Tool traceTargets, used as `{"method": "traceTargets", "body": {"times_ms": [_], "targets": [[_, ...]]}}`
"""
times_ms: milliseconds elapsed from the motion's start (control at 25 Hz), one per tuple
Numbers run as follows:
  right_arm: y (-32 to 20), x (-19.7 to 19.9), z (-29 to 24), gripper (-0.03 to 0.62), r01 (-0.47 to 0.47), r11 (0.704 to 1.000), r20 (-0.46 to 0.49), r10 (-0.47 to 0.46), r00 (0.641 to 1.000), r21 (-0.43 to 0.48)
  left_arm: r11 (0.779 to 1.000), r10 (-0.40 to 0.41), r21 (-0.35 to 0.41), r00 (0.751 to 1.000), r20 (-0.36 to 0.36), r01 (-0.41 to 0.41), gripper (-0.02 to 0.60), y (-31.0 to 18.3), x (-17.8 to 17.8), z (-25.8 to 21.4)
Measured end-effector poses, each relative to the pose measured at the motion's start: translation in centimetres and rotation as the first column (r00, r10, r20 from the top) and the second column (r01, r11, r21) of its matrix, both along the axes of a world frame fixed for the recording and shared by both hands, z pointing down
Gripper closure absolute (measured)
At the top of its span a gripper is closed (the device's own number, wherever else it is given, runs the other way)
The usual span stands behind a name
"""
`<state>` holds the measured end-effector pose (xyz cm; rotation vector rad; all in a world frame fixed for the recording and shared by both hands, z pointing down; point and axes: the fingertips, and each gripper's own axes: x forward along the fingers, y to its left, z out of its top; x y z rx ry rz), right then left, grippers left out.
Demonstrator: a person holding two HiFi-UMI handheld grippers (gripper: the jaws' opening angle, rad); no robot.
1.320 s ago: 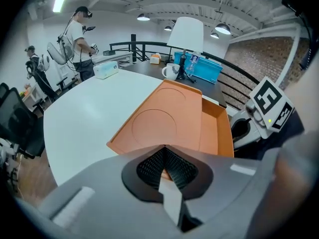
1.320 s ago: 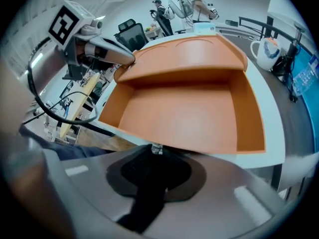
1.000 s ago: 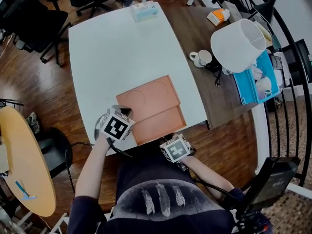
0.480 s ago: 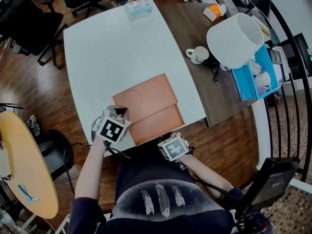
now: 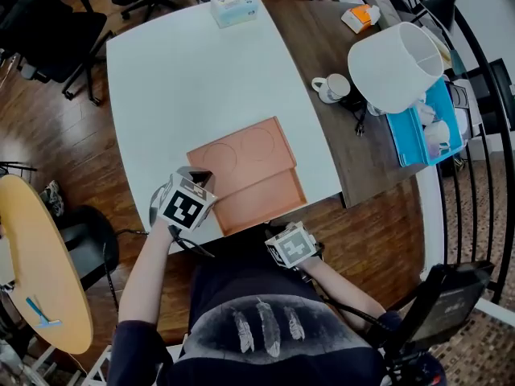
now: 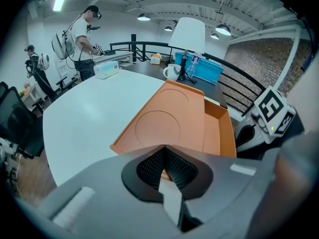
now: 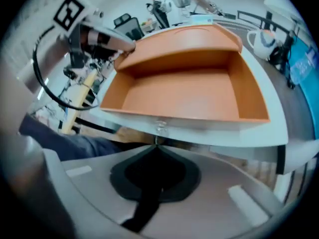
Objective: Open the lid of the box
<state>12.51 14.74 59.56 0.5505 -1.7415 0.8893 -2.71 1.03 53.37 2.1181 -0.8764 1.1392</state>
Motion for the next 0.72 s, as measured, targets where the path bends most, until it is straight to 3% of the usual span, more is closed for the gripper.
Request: {"method": "traceTargets", "body": {"times_ms": [120, 240, 440, 600, 720], "targets": [[-1.1, -0.9, -1.5, 0.572, -0.146, 0.989, 0.131, 0.148, 0.98, -0.02, 1.0, -0.007, 0.003, 1.0, 0.003, 0.007, 0.565, 0.0, -0.1, -0.1], [-1.8, -1.3, -1.8, 0.472, -0.205, 0.978, 0.143, 0.21, 0.967, -0.045, 1.0, -0.001, 0.003, 1.0, 0.003, 0.001, 0.565, 0.0, -0.2, -0.1], [-2.3, -0.9, -2.4, 0.47, -0.157, 0.987, 0.046, 0.155, 0.987, 0.035, 1.0, 0.005, 0.004, 1.0, 0.003, -0.005, 0.565, 0.1, 0.0, -0.1], [-2.5, -1.7, -1.2, 0.47, -0.05, 0.994, -0.045, 0.054, 0.998, 0.094, 1.0, 0.011, 0.01, 1.0, 0.01, -0.011, 0.565, 0.1, -0.1, -0.1], [-2.5, -1.7, -0.4, 0.485, -0.044, 0.992, -0.094, 0.056, 0.994, 0.121, 1.0, 0.021, 0.02, 1.0, 0.002, -0.021, 0.565, 0.1, 0.1, -0.1]]}}
